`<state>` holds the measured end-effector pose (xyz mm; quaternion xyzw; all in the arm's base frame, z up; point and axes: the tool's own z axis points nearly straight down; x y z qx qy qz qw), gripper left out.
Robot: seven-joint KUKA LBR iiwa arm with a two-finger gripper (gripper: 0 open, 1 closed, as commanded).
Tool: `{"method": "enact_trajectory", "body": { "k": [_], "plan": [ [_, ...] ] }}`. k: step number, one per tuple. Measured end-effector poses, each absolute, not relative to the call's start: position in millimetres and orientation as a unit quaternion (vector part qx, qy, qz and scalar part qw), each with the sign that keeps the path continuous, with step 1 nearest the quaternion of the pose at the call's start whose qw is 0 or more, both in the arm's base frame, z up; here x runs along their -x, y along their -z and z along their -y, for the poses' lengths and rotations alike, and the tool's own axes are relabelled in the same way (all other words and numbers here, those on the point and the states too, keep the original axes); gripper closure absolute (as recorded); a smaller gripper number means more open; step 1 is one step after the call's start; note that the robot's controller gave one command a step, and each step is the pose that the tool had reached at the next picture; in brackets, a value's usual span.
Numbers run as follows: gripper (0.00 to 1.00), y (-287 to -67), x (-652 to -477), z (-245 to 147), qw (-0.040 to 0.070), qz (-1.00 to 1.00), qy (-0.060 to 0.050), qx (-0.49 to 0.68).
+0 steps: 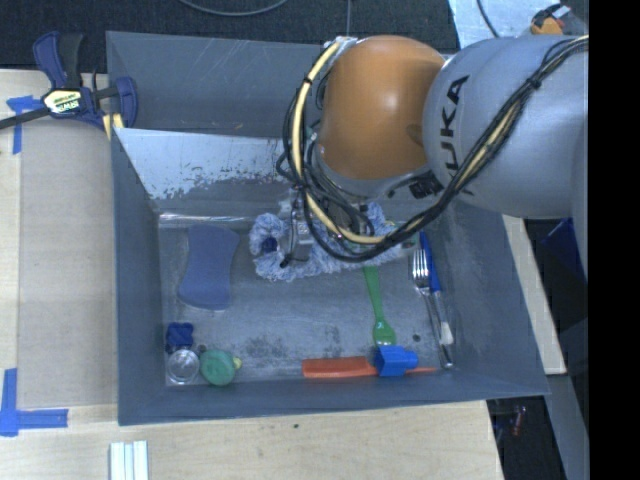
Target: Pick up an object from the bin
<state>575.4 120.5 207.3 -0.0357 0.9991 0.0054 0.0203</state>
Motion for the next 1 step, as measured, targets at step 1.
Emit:
{"method": "enact_trajectory", "body": {
  "k": [1],
  "plan": [
    [1.00,-165.8,-574.5,-113.4,0.014,-0.991,-0.002,0.132]
  ]
}}
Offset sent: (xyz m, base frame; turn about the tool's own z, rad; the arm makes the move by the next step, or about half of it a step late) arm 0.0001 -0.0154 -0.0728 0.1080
